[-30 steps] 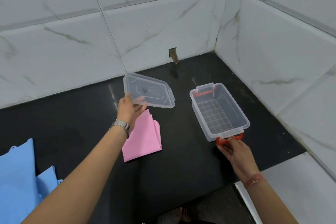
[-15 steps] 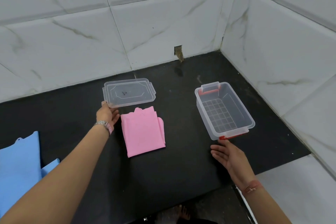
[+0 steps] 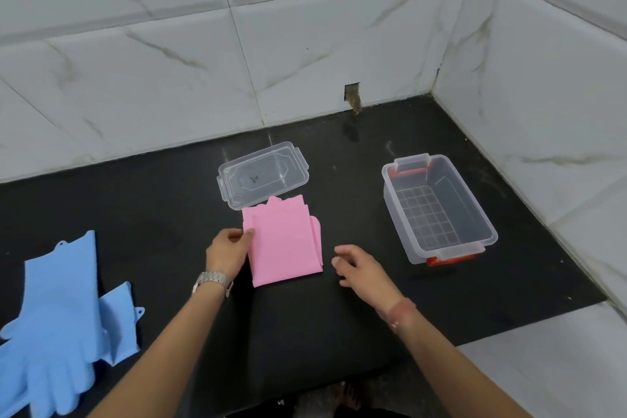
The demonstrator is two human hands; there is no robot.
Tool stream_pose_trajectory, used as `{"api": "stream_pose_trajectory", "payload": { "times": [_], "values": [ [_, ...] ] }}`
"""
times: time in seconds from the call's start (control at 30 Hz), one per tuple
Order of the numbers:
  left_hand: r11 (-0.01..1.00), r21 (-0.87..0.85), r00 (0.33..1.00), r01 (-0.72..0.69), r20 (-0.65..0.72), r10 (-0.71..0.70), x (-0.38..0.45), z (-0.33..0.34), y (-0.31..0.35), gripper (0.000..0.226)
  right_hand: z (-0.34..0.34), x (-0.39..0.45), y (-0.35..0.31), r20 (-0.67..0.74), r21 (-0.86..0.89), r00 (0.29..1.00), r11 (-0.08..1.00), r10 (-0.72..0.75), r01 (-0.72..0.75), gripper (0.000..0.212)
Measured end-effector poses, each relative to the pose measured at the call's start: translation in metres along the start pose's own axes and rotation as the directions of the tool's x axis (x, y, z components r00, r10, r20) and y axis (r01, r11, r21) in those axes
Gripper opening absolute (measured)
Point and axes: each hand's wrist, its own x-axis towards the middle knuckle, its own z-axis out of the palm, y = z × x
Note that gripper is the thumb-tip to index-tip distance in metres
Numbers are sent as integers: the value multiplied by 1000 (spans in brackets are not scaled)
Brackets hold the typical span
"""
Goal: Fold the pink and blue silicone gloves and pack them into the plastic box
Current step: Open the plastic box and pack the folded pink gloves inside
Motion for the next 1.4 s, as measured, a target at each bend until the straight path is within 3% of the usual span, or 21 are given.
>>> {"api": "stream_pose_trajectory", "payload": {
  "times": [0.13,0.27,0.4,0.63,0.8,0.93,1.07,1.13,1.23,1.4],
  "values": [
    [997,33,998,65,17,-66,-14,2,2,48,21,23,-17,-42,-76,999,997,-23,20,59],
    [970,-160,972,185,175,-156,-24,3,6,33,34,35,-27,-89,-70,996,998,4,-11,78],
    [944,-251,947,216,291,-139,-38,8,5,26,34,34,-22,-43,35,997,997,70,-69,57],
    [911,-385,936,149,351,-5,-73,33,20,21,14,5,-17,44,324,993,939,110,-118,14],
    [859,-488,876,156,470,108,-94,50,48,30,-30,-20,-34,-57,340,998,940,40,-19,25],
    [848,-507,745,154,623,237,-103,66,92,32,-86,-35,-53,-156,301,986,948,-60,106,26],
    [894,-448,595,-16,714,369,-112,90,144,46,-150,-42,-66,-293,196,940,952,-173,236,24],
    [904,-413,559,-112,725,401,-117,105,168,48,-177,-38,-68,-327,145,925,957,-193,251,25],
    [917,-323,585,-235,706,398,-119,130,192,45,-205,-26,-64,-350,106,920,968,-179,228,29],
    [906,-33,681,-421,648,340,-119,163,201,61,-213,0,-50,-349,-39,929,993,-121,114,21]
  ]
}}
